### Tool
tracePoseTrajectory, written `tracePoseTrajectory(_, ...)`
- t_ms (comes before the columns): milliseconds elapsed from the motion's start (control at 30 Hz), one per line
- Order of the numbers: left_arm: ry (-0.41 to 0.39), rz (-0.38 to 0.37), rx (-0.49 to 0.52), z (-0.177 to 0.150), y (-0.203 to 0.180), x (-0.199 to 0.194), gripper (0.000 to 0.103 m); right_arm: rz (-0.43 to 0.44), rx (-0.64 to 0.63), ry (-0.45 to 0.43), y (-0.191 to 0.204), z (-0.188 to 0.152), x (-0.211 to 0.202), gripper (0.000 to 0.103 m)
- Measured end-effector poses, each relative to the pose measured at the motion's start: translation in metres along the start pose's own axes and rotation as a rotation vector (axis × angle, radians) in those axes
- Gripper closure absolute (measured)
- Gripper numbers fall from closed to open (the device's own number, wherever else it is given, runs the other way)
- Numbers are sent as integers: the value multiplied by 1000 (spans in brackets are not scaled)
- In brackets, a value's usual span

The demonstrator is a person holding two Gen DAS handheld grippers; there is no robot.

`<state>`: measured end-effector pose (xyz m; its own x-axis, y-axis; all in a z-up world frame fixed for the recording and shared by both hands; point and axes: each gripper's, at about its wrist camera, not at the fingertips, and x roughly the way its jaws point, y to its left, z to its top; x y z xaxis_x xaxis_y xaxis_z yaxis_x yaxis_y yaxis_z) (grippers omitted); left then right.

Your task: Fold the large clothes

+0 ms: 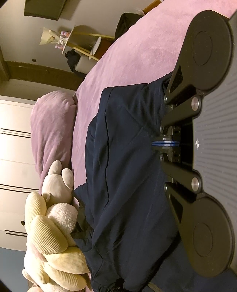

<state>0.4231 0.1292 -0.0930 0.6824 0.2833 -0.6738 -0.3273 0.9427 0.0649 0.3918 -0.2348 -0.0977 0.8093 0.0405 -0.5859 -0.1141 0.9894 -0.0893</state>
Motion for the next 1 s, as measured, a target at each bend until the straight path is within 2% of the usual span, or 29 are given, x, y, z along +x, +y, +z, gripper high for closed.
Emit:
tracePoseTrajectory(133,36,92,69,7,-9,-5,0,-4,-31,12,5,2,2,102)
tracePoseTrajectory(233,86,168,118,15,-18,-13,0,-51,-144,42,21,5,4,102)
tracePoseTrajectory(300,105,175,119,17,-13,-27,0,-111,-302,75,43,6,6,102)
tracePoseTrajectory(367,92,132,79,13,5,-46,0,-152,-389,102,56,11,0,102)
tracePoseTrajectory(433,89,55,-25,3,35,-70,0,-120,-321,95,56,19,-22,93)
tracePoseTrajectory(500,106,-14,-168,-13,75,-92,0,-56,-203,58,54,23,-54,69)
tracePoseTrajectory(567,98,-59,-303,-37,119,-114,0,8,-120,33,59,23,-83,68)
tracePoseTrajectory(633,81,-53,-402,-61,162,-131,0,79,-80,29,71,22,-101,68)
tracePoseTrajectory(767,48,46,-580,-97,253,-149,0,214,-89,7,120,21,-120,70)
tracePoseTrajectory(900,14,129,-789,-123,333,-150,0,314,-107,14,176,25,-117,83)
tracePoseTrajectory(1000,-30,173,-903,-140,378,-146,0,392,-88,30,218,31,-107,85)
